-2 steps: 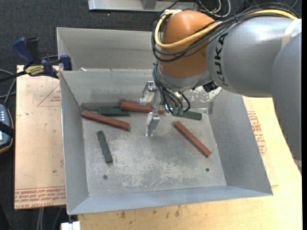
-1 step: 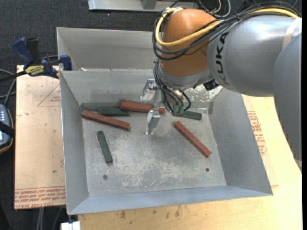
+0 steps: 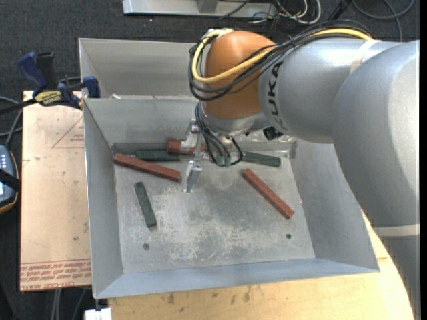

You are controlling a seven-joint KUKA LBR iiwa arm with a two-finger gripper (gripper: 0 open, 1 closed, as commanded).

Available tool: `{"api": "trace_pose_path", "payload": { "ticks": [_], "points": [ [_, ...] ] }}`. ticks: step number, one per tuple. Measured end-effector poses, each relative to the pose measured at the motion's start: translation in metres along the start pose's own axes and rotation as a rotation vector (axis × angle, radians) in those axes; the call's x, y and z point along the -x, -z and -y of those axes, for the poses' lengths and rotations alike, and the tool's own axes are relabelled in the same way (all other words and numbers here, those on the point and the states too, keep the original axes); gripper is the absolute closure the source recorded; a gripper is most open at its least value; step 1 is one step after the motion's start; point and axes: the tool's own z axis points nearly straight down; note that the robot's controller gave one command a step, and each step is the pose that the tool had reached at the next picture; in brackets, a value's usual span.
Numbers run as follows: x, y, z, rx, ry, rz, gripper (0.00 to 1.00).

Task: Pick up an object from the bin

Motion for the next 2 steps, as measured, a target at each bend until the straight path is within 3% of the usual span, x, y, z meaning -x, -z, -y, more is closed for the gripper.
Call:
{"api": "trace_pose_path", "payload": {
  "ticks": [1, 2],
  "points": [
    [0.006, -0.009, -0.028, -0.001, -0.081, -0.006, 0.00],
    [0.007, -0.045, -0.039, -0.001, -0.037, -0.003, 0.00]
  ]
}}
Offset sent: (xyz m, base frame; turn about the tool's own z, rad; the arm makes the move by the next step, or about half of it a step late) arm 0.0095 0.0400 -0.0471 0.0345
